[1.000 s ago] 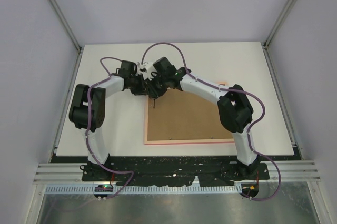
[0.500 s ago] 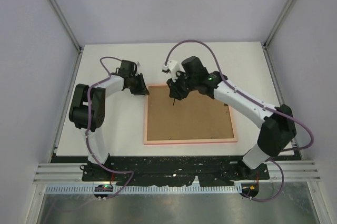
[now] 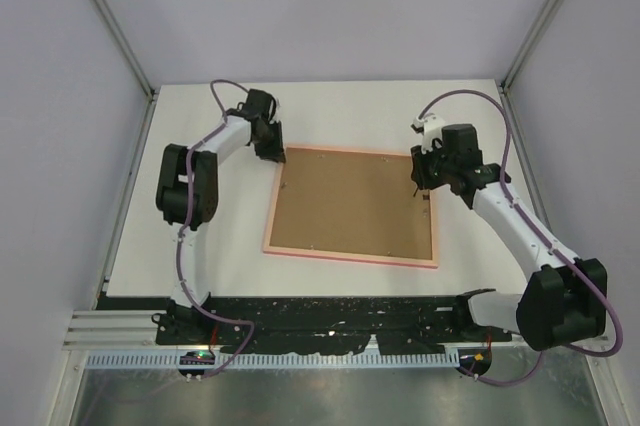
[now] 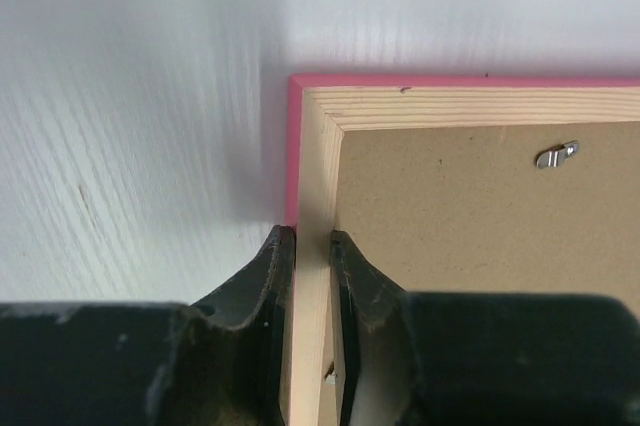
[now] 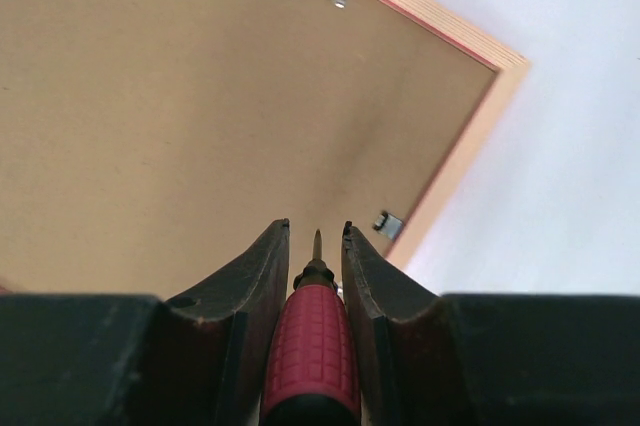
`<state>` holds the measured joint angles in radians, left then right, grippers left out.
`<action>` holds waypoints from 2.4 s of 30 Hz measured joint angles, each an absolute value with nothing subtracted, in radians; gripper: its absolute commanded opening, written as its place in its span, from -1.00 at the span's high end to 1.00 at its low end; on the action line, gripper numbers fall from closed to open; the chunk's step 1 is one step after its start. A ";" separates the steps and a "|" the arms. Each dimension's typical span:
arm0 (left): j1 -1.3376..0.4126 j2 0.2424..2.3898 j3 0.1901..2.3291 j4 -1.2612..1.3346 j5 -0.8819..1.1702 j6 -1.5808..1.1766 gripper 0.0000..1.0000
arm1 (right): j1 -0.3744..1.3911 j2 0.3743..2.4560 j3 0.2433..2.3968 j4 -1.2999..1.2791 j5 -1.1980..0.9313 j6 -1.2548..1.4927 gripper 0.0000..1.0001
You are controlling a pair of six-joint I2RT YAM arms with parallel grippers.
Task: Take the photo out of the frame
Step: Adjust the photo frame at the center of the board.
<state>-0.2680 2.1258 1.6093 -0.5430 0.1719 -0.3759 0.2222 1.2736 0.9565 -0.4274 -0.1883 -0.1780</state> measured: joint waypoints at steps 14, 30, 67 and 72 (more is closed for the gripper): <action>-0.298 2.176 1.843 -0.713 0.130 -0.317 -0.45 | 0.071 1.047 0.876 -0.297 0.047 -0.147 0.85; -0.451 1.685 1.149 -0.684 0.049 -0.065 -0.38 | 0.024 1.042 0.833 -0.268 0.043 -0.140 0.85; -0.390 2.334 2.023 -1.023 -0.002 -0.044 0.15 | -0.023 1.014 0.825 -0.268 -0.054 -0.102 0.85; -0.370 2.413 2.222 -1.068 -0.062 -0.051 -0.24 | -0.023 1.014 0.824 -0.268 -0.054 -0.102 0.85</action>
